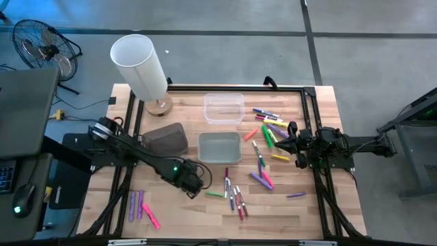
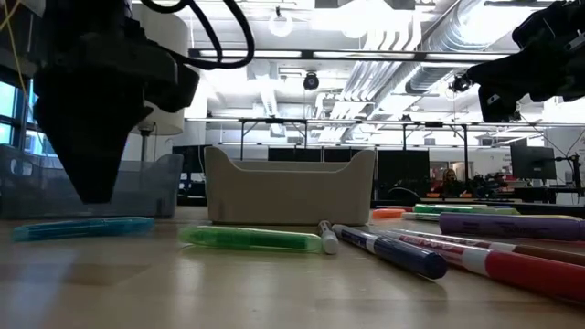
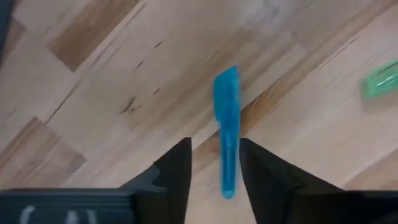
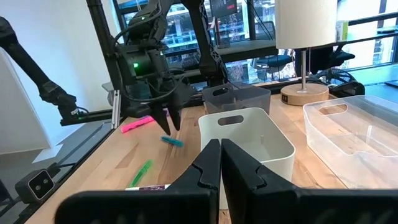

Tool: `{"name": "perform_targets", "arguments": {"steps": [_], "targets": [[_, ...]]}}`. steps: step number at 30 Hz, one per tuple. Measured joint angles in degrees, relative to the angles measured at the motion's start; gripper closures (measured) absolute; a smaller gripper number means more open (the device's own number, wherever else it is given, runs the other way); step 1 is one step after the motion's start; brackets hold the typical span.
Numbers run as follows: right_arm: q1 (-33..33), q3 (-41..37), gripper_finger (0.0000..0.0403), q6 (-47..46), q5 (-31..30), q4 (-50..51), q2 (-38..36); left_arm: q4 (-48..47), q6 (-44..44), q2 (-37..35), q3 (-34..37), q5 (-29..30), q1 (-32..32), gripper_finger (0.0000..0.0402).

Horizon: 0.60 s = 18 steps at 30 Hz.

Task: Pick & Place Markers
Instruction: Put the blue pen into the black bin

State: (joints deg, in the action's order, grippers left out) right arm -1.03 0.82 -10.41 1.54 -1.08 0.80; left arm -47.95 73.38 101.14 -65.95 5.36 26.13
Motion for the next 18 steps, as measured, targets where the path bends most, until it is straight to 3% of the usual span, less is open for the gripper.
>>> {"name": "perform_targets", "arguments": {"steps": [12,18], "targets": [[0.00,0.00,0.0400,0.00,0.00,0.00,0.00,3.44,-2.53,5.76,-0.33,0.32,0.03,0.0247],[0.02,0.00,0.0400,0.00,0.00,0.00,0.00,3.45,-2.51,6.55,-0.26,0.34,0.16,0.0290]]}}
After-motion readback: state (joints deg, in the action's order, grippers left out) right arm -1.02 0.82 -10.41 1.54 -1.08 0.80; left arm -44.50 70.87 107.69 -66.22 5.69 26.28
